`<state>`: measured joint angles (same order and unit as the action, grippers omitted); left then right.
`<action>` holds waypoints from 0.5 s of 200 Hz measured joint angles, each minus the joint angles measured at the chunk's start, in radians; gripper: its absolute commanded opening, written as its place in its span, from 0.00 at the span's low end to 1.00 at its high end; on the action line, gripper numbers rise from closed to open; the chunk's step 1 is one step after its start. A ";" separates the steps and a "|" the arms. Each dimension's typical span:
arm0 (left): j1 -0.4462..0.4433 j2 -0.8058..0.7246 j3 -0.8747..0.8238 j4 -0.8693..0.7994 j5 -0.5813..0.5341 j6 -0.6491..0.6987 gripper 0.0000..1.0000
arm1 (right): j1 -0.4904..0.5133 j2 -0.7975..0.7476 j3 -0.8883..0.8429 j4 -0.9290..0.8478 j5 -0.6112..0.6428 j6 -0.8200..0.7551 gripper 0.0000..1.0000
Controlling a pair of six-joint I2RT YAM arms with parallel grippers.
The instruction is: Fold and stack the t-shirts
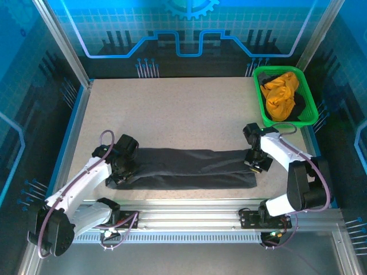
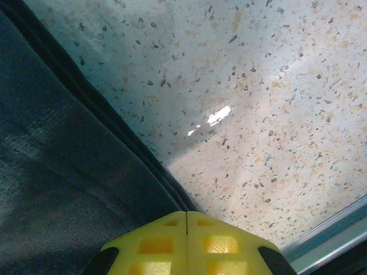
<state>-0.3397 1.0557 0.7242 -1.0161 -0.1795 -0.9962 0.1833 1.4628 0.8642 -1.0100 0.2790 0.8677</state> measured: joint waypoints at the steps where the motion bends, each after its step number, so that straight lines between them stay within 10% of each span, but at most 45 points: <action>1: 0.000 0.000 0.000 0.000 0.000 0.000 0.00 | -0.001 0.003 0.000 0.001 0.000 0.000 0.00; 17: -0.001 0.010 -0.008 -0.001 0.000 0.000 0.00 | -0.004 0.039 0.010 0.000 -0.003 -0.008 0.02; 47: -0.004 0.018 -0.009 -0.011 -0.001 0.002 0.53 | -0.007 0.061 0.039 0.011 -0.002 -0.024 0.38; 100: 0.190 0.045 0.124 0.029 0.000 0.075 0.57 | -0.014 -0.061 0.094 0.047 -0.013 -0.074 0.48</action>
<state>-0.1493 1.1007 0.8482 -0.9874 -0.1795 -0.9215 0.1692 1.4021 0.9585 -0.9630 0.2665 0.7937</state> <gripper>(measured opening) 0.570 0.486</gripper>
